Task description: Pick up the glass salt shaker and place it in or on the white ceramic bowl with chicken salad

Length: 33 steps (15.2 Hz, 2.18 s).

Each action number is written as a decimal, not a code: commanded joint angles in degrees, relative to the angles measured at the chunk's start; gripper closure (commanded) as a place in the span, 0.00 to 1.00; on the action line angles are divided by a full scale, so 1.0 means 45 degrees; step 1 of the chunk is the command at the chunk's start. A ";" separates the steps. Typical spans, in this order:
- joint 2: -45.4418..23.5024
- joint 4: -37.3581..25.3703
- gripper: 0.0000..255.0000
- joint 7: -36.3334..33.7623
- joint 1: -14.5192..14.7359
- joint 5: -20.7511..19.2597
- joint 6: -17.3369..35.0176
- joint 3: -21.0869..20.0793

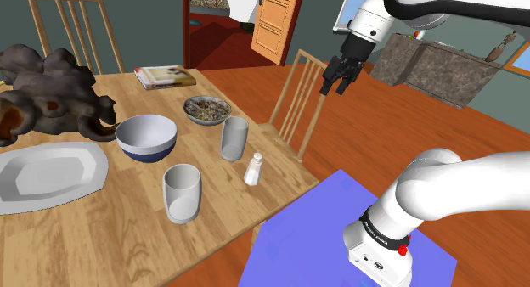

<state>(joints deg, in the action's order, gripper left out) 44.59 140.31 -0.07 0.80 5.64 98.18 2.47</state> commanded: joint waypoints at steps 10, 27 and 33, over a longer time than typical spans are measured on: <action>-0.1307 0.1440 0.00 -0.0931 0.1289 0.1251 0.2990 -0.1859; -0.5536 0.1929 0.00 -0.2170 0.2731 0.2337 0.8106 -0.4540; -0.5909 0.2090 0.00 -0.2179 0.2742 0.2359 0.8642 -0.4633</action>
<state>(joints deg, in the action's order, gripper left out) 18.06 149.68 -9.86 13.13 16.25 136.95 -18.35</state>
